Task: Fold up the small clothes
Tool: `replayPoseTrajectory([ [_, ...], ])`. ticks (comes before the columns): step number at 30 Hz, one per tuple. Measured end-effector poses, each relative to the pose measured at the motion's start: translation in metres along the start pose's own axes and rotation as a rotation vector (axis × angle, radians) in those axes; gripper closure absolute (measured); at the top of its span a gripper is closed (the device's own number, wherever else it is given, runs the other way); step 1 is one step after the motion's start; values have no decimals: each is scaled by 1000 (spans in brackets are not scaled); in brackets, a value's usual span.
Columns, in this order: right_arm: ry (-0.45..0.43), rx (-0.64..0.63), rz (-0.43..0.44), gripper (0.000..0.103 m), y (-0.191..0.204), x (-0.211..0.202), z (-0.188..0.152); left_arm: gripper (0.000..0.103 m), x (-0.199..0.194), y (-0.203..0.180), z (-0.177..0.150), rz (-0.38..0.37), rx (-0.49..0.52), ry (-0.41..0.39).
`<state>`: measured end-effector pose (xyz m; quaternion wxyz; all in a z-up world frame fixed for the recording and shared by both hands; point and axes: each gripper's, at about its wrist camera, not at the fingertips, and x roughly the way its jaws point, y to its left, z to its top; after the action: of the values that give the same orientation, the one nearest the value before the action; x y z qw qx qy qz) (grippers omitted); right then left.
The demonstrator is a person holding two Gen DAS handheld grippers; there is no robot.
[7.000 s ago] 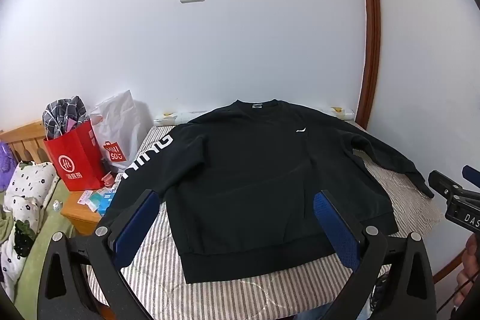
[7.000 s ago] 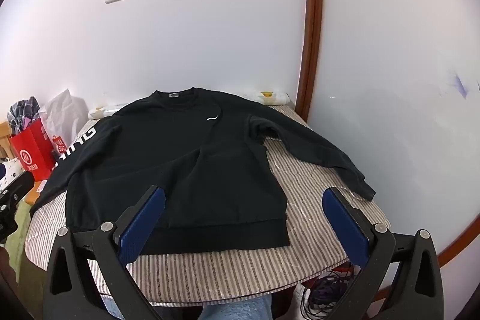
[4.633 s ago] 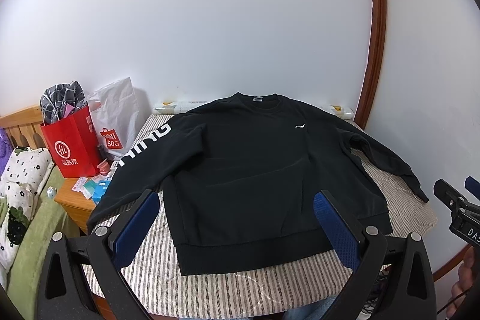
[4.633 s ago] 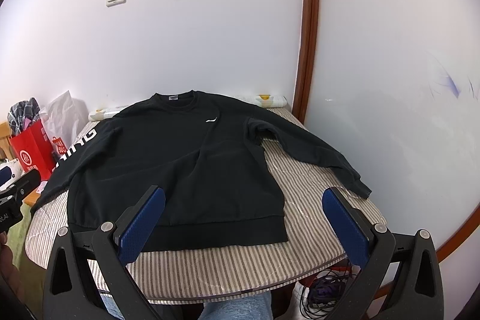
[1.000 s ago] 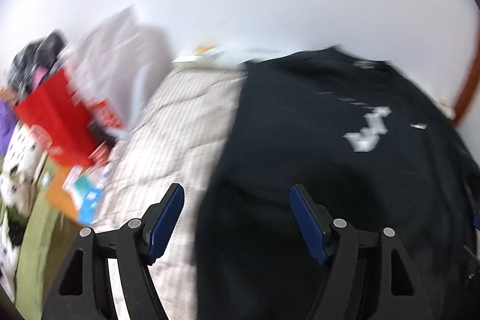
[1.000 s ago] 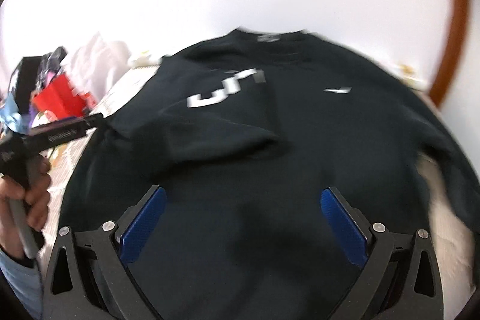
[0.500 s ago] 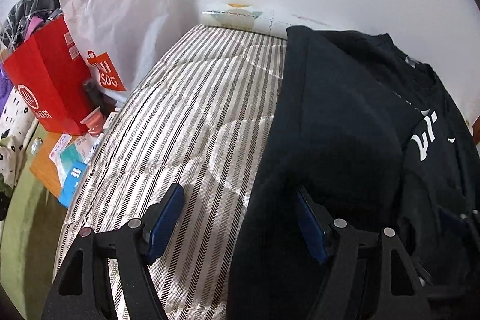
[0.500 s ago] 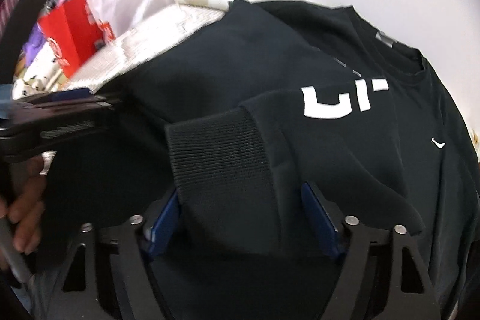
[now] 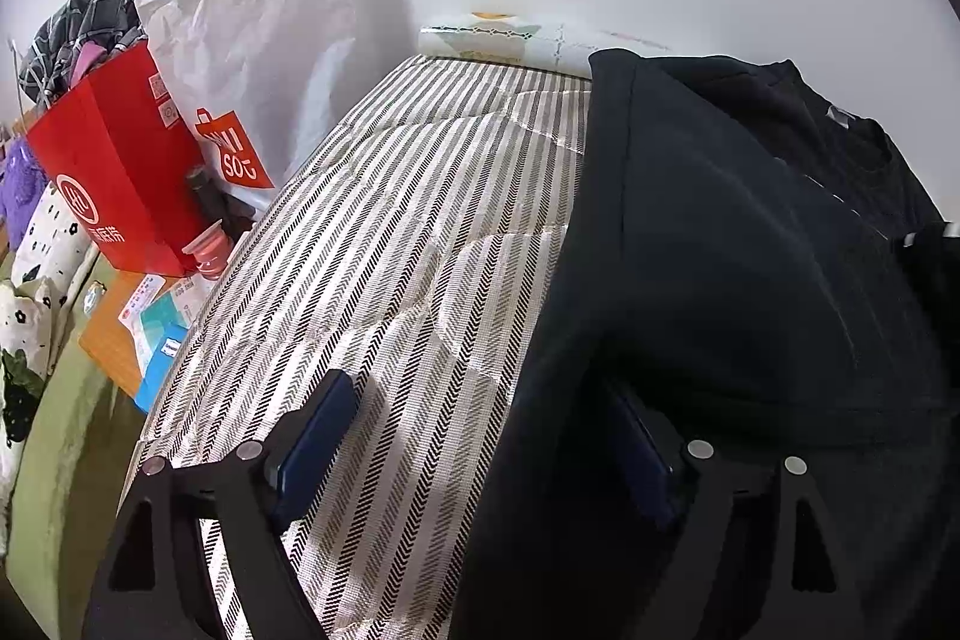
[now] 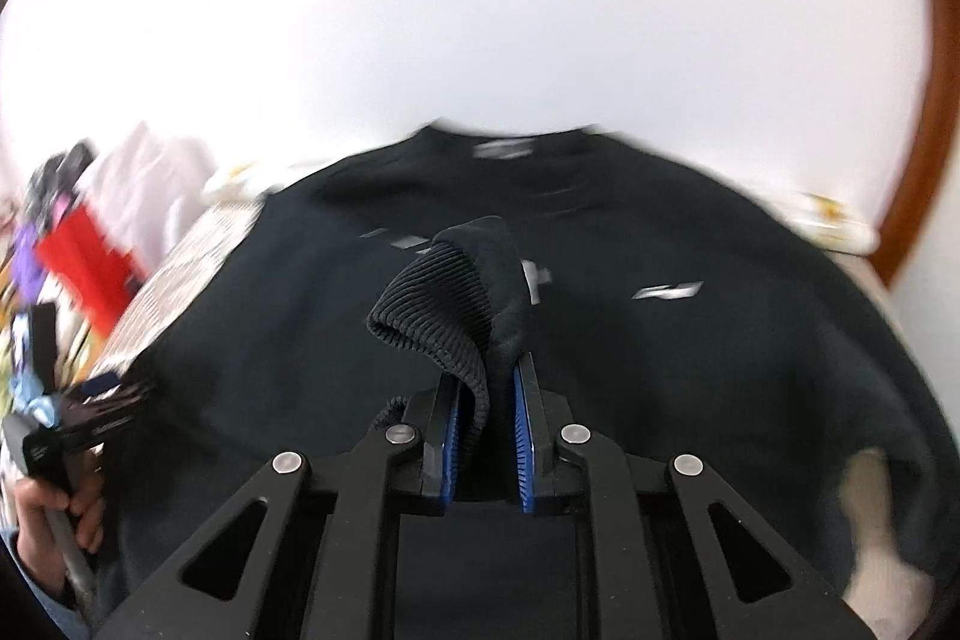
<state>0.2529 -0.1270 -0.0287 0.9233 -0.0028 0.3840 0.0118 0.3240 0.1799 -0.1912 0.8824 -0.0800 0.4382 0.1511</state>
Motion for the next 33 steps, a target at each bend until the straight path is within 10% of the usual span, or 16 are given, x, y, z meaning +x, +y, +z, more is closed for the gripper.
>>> replayPoseTrajectory([
  [9, 120, 159, -320, 83, -122, 23, -19, 17, 1, -1, 0, 6, 0, 2],
  [21, 203, 38, -329, 72, -112, 67, -42, 17, 0, 2, 1, -3, -5, 2],
  [33, 112, 175, -248, 31, -110, -33, -58, 18, -4, 0, 0, -17, 5, -7],
])
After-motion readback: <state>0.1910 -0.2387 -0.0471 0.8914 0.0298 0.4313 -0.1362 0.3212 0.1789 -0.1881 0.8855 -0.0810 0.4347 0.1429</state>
